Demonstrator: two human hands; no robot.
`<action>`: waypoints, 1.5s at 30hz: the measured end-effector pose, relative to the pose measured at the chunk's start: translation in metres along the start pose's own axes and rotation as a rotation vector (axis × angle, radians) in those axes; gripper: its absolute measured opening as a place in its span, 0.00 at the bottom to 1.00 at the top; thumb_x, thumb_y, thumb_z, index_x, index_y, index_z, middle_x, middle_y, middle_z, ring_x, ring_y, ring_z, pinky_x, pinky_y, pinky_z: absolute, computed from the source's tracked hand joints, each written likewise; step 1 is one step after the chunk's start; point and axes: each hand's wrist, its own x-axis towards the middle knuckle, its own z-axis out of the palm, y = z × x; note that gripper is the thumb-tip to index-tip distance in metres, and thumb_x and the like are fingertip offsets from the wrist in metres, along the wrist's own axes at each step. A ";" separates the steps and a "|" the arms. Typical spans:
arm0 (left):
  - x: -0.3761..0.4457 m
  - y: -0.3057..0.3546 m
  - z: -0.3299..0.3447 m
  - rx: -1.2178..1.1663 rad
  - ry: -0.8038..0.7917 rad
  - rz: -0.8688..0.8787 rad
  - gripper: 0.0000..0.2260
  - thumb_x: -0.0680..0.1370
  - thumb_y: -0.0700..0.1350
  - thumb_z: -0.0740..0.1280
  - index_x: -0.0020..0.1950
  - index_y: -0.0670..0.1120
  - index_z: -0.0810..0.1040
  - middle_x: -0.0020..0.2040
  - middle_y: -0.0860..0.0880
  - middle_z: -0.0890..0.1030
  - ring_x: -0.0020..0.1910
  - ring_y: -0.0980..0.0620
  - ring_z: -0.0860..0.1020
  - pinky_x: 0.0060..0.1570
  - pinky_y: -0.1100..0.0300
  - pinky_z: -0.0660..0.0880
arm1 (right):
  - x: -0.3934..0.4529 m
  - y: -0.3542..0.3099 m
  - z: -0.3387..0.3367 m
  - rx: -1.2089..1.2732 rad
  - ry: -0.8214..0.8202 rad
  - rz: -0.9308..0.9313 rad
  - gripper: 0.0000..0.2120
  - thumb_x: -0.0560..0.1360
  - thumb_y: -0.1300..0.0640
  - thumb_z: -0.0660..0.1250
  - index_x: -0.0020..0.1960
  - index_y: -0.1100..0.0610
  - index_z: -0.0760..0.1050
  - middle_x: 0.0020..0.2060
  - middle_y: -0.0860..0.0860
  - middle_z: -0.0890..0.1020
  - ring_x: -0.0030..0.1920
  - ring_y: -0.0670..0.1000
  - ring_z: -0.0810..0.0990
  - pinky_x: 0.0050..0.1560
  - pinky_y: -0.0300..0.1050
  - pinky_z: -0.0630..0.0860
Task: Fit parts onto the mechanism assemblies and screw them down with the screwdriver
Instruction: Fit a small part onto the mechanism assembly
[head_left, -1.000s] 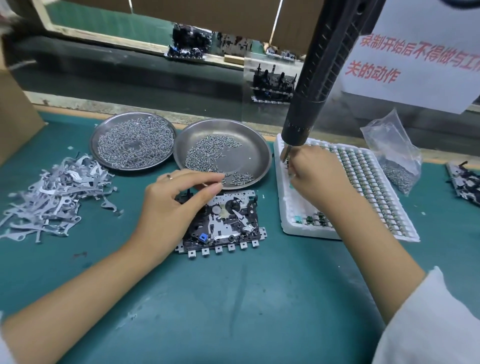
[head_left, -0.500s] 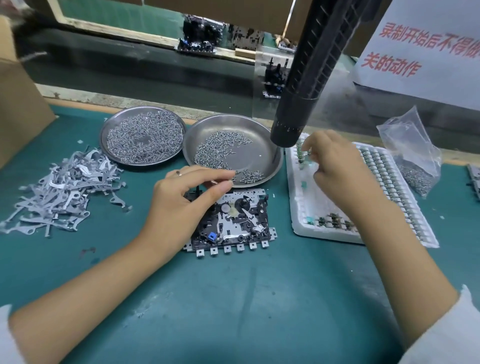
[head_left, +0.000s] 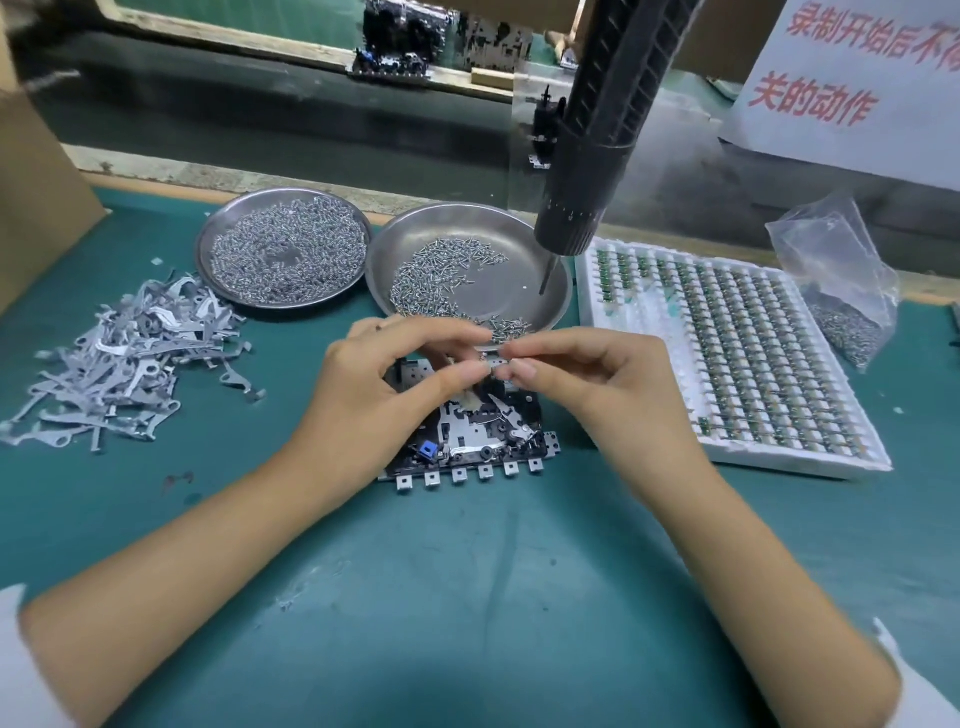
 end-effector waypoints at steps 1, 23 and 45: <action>0.000 -0.001 0.000 -0.028 -0.016 -0.010 0.08 0.71 0.49 0.72 0.49 0.58 0.80 0.45 0.61 0.82 0.46 0.61 0.79 0.54 0.61 0.72 | -0.001 0.001 0.002 0.001 -0.005 0.002 0.10 0.71 0.70 0.70 0.43 0.56 0.82 0.37 0.51 0.86 0.40 0.47 0.85 0.44 0.35 0.78; 0.006 -0.004 -0.004 -0.154 0.199 -0.079 0.09 0.74 0.39 0.71 0.47 0.54 0.80 0.40 0.62 0.82 0.42 0.61 0.78 0.47 0.68 0.74 | 0.010 -0.008 0.027 -0.723 -0.140 -0.355 0.14 0.69 0.65 0.73 0.53 0.55 0.83 0.40 0.50 0.83 0.41 0.47 0.79 0.45 0.37 0.73; 0.002 0.000 -0.001 -0.179 0.008 -0.020 0.08 0.71 0.45 0.72 0.48 0.53 0.79 0.43 0.58 0.83 0.42 0.64 0.79 0.46 0.72 0.72 | -0.001 0.002 0.005 0.005 -0.028 -0.038 0.10 0.68 0.65 0.74 0.49 0.59 0.83 0.45 0.52 0.86 0.49 0.51 0.84 0.53 0.45 0.80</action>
